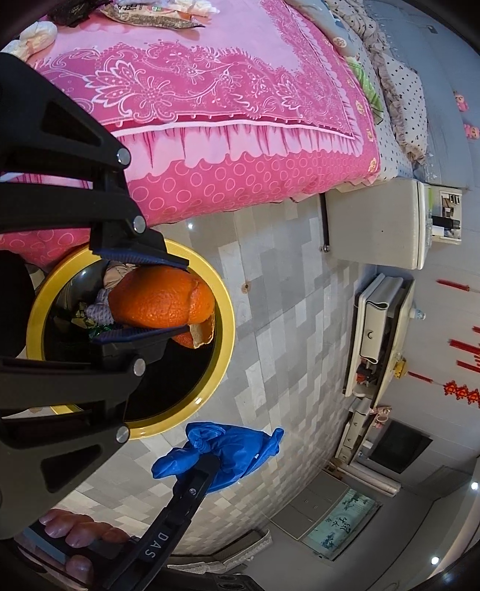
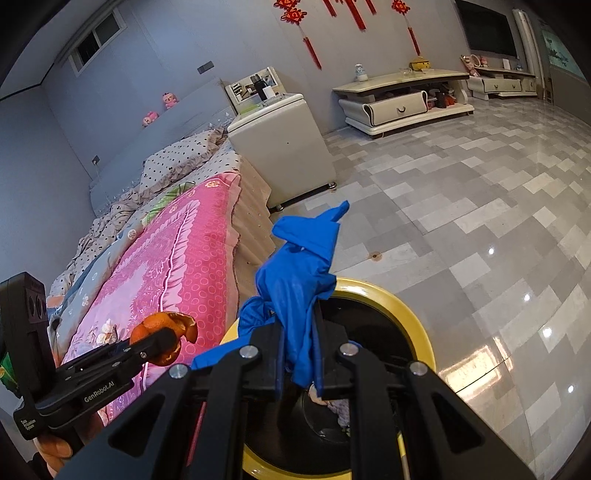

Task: Collect trash
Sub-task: 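Carry the orange peel and blue glove over the bin with both grippers, then open both grippers to drop the peel and glove into the bin, then move both grippers back over the trash on the bed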

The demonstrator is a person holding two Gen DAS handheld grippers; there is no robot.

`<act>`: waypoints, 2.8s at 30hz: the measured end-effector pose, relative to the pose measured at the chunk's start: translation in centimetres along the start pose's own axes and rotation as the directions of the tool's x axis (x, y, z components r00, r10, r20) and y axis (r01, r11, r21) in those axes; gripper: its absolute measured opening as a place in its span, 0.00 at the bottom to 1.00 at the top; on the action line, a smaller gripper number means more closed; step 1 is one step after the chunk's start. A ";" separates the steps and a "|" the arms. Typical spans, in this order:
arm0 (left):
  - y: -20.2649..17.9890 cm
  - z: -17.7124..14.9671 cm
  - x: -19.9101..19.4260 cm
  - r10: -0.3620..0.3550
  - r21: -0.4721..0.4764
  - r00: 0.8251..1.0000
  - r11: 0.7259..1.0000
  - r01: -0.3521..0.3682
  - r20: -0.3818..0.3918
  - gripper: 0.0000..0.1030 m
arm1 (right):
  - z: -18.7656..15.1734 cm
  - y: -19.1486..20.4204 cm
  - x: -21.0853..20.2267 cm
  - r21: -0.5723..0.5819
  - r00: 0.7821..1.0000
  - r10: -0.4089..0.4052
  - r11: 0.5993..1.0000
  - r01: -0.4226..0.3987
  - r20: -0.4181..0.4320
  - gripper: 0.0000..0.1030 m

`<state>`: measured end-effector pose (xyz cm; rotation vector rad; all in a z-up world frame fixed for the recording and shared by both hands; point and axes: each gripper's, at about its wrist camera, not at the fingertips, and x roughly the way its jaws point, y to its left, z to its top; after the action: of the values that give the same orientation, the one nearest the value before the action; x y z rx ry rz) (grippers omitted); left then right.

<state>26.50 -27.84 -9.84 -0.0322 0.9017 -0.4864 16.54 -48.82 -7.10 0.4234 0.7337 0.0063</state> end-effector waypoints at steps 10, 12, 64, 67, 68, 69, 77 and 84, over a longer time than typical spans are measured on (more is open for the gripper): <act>-0.4 -0.1 0.8 -0.028 0.005 1.000 1.000 0.028 -0.015 0.27 | -0.4 -1.0 0.9 0.045 1.000 -0.018 0.999 0.019 -0.024 0.11; -0.5 -0.1 0.7 -0.028 0.009 1.000 1.000 0.028 -0.015 0.27 | -0.5 -1.2 0.9 0.051 0.999 -0.016 0.999 0.017 -0.030 0.11; 18.4 -2.4 -15.2 0.318 -0.193 0.936 0.938 -0.287 0.152 0.83 | -3.3 16.5 -3.2 -0.269 0.960 0.274 0.922 -0.279 -0.058 0.80; 20.7 -2.7 -16.1 0.349 -0.224 0.926 0.923 -0.313 0.145 0.83 | -4.3 18.7 -2.8 -0.304 0.952 0.289 0.903 -0.305 -0.095 0.80; 21.3 -2.9 -16.4 0.358 -0.233 0.923 0.918 -0.320 0.142 0.83 | -4.6 19.3 -2.7 -0.314 0.950 0.294 0.896 -0.313 -0.107 0.80; 22.0 -3.0 -16.6 0.369 -0.243 0.919 0.912 -0.330 0.139 0.83 | -4.9 20.1 -2.5 -0.326 0.946 0.301 0.888 -0.324 -0.120 0.80; 26.9 -4.2 -17.5 0.430 -0.294 0.897 0.875 -0.386 0.100 0.83 | -7.5 25.1 -0.7 -0.407 0.927 0.306 0.835 -0.370 -0.217 0.80; 29.5 -5.1 -16.7 0.432 -0.322 0.899 0.862 -0.390 0.068 0.83 | -9.9 28.5 1.4 -0.456 0.907 0.289 0.792 -0.407 -0.307 0.80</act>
<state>25.52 6.28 -7.34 -0.1465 0.8097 0.0595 15.13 -18.84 -3.86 0.0371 0.8303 0.6032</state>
